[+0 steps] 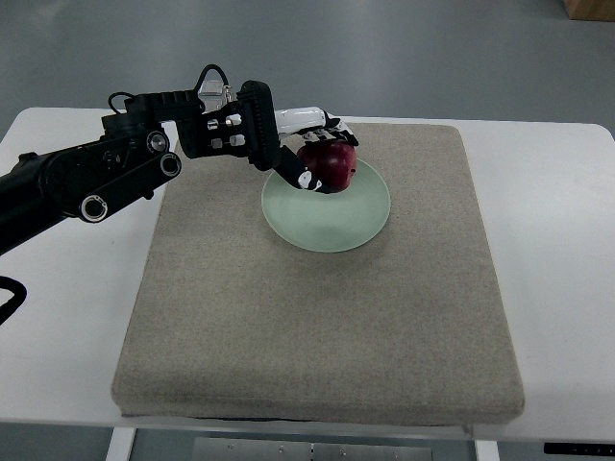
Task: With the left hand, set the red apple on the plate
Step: 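Lower the apple onto the plate and open the left hand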
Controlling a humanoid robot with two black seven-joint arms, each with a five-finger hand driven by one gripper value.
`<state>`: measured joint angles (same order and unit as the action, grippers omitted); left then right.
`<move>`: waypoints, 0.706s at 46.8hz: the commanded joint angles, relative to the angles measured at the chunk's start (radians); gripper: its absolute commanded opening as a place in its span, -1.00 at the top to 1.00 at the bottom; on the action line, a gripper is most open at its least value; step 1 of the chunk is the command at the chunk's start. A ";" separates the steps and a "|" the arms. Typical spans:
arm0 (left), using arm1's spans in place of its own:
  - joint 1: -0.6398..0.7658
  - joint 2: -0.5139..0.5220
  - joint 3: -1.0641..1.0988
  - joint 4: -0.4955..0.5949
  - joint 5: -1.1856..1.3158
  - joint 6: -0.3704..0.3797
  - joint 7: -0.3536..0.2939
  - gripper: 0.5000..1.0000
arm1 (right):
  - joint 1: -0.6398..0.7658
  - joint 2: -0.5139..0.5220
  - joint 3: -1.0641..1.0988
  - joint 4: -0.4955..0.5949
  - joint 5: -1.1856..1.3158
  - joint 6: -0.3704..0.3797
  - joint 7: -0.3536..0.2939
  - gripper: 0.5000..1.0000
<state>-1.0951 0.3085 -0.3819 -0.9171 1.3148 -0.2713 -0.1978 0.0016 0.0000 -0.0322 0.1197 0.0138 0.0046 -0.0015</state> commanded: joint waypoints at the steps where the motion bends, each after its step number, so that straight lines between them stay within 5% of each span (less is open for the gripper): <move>1: 0.012 -0.012 0.008 0.015 0.012 0.007 0.000 1.00 | 0.000 0.000 0.000 0.000 0.000 0.000 0.000 -0.73; 31: 0.047 -0.048 0.008 0.043 0.075 0.038 -0.006 1.00 | 0.000 0.000 0.000 0.000 0.000 0.000 0.000 -0.73; 33: 0.047 -0.048 0.009 0.044 0.075 0.038 -0.006 0.81 | 0.000 0.000 0.000 0.000 0.000 0.000 0.000 -0.72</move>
<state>-1.0477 0.2607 -0.3733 -0.8744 1.3906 -0.2333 -0.2041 0.0015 0.0000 -0.0322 0.1196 0.0138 0.0046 -0.0015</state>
